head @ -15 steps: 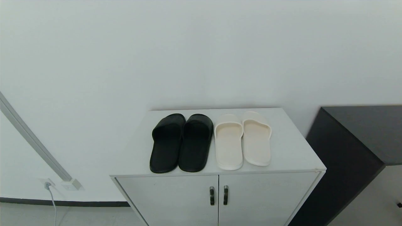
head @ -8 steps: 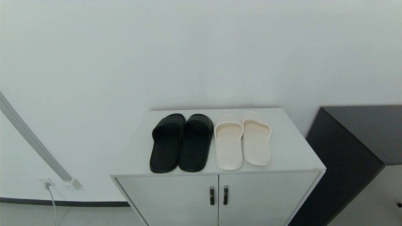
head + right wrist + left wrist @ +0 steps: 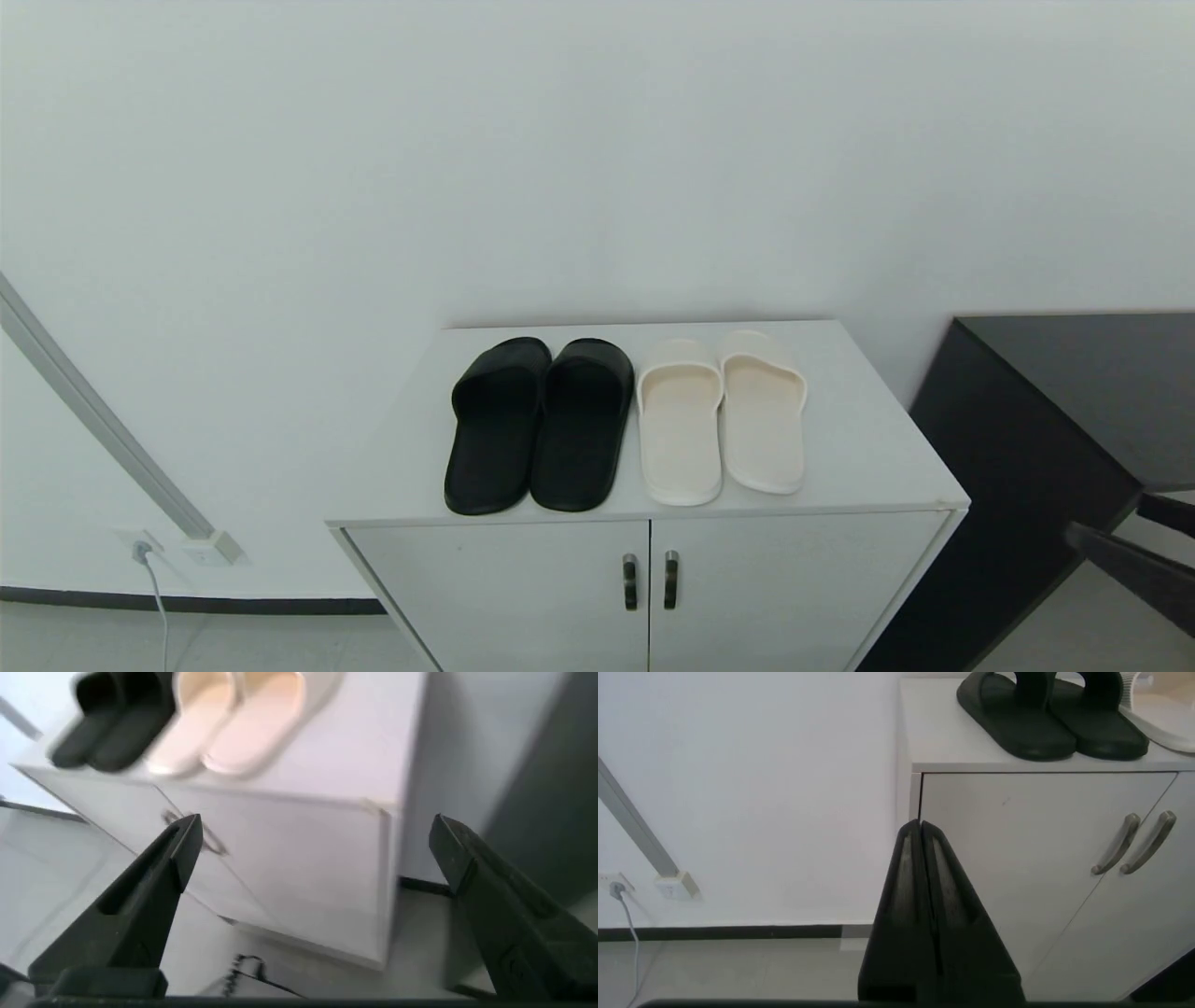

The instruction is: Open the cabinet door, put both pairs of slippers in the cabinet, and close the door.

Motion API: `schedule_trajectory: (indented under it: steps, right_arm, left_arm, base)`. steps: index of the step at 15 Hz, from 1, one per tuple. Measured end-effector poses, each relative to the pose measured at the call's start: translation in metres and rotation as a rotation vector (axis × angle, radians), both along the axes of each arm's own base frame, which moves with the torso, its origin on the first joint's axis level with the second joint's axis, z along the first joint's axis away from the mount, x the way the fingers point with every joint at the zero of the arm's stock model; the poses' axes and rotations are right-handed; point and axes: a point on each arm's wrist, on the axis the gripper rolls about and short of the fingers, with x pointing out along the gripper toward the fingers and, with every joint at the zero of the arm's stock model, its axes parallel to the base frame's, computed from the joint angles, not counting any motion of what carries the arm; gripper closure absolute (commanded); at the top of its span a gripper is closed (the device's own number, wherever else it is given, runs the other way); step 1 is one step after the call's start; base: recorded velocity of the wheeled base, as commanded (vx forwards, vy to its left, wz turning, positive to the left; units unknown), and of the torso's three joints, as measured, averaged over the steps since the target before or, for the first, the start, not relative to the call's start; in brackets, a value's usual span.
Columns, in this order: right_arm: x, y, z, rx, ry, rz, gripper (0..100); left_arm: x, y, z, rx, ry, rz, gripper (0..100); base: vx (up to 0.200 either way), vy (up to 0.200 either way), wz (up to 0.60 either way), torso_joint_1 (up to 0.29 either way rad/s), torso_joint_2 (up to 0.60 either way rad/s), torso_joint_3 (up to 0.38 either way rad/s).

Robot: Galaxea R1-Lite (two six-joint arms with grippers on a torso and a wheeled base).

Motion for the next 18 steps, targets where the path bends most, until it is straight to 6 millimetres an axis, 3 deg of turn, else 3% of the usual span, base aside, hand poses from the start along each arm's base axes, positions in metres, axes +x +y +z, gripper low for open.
schedule_trajectory:
  steps: [7,10,13,18]
  right_arm:
    - [0.069,0.131,0.033,-0.004,-0.028,-0.129,0]
    - [0.100,0.175,0.034,-0.016,-0.046,-0.212,0]
    - [0.137,0.204,0.022,-0.043,-0.048,-0.309,0]
    - [0.187,0.223,-0.010,-0.096,-0.023,-0.400,0]
  left_arm:
    - [0.000,0.000,0.000,0.003,0.002,0.000,100]
    - [0.000,0.000,0.000,0.003,0.002,-0.001,100]
    - [0.000,0.000,0.000,0.003,0.004,-0.002,100]
    - [0.000,0.000,0.000,0.003,0.005,-0.003,100]
  base:
    - [0.000,0.000,0.00,0.000,0.00,0.000]
    - [0.000,0.000,0.00,0.000,0.00,0.000]
    - [0.000,0.000,0.00,0.000,0.00,0.000]
    - [0.000,0.000,0.00,0.000,0.00,0.000]
